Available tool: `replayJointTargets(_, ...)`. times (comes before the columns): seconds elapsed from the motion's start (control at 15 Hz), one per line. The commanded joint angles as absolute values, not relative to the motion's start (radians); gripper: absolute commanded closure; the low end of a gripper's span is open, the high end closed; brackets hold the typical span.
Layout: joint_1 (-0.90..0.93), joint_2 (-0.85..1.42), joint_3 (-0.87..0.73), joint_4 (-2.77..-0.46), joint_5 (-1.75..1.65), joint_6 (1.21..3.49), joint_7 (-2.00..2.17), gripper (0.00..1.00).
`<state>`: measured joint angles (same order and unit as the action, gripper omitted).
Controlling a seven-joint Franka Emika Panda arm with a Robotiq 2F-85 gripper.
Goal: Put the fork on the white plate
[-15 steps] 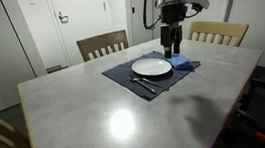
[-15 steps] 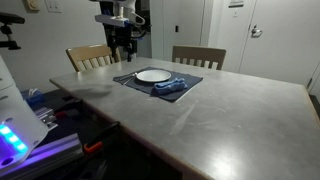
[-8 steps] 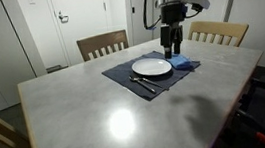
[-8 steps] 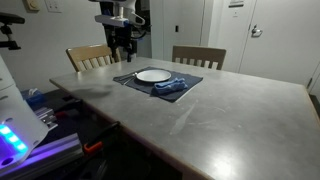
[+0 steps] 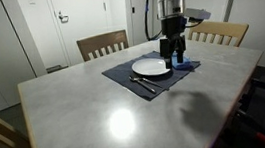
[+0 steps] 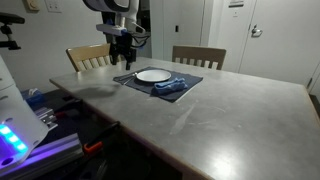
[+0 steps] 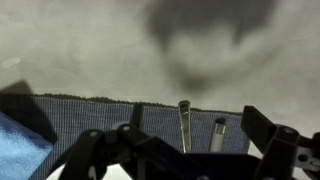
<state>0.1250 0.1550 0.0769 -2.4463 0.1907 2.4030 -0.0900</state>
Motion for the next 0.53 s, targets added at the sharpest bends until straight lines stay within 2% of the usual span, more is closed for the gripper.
replayJointTargets(0.0,0.103,0.236,0.096,-2.403,0.218,2.441,-0.090,0.00)
replayJointTargets(0.47,0.081,0.317,0.152,-2.372,0.301,2.605,-0.161,0.00)
